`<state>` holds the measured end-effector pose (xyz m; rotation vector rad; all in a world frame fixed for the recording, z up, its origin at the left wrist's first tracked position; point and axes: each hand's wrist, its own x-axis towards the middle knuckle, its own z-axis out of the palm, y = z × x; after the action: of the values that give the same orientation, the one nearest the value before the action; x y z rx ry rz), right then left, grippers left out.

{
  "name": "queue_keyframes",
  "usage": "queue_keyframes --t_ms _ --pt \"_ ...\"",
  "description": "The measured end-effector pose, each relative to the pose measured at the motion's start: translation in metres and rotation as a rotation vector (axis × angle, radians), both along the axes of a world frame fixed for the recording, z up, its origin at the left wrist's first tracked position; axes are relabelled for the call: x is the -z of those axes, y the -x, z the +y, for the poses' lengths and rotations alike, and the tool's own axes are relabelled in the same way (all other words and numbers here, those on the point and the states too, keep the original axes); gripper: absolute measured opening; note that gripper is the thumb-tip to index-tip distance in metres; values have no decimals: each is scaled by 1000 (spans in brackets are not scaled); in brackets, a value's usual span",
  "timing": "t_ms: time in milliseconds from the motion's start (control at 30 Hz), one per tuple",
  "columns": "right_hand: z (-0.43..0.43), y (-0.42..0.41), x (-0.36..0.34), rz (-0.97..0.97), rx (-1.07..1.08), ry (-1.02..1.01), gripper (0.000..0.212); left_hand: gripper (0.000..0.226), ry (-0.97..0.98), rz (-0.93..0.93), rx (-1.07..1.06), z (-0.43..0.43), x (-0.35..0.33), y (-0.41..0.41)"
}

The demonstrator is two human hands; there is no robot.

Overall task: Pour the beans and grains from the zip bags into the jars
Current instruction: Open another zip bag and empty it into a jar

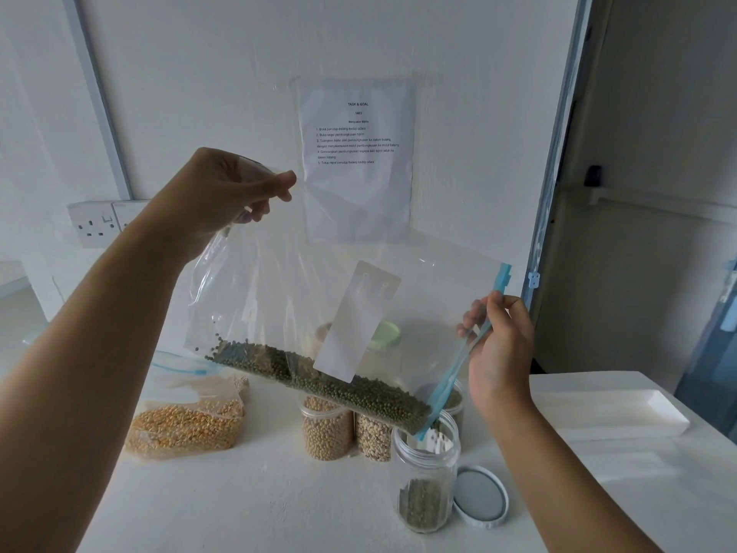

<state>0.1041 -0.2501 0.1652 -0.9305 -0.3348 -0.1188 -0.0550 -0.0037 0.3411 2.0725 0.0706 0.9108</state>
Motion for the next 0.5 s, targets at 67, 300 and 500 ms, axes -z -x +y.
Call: queue_keyframes --t_ms 67,300,500 --pt "0 1 0 2 -1 10 40 36 -5 -3 17 3 0 0" --pt "-1 2 -2 15 1 -10 29 40 -26 -8 36 4 -3 0" --pt "-1 4 -3 5 4 -2 30 52 -30 -1 33 4 -3 1"
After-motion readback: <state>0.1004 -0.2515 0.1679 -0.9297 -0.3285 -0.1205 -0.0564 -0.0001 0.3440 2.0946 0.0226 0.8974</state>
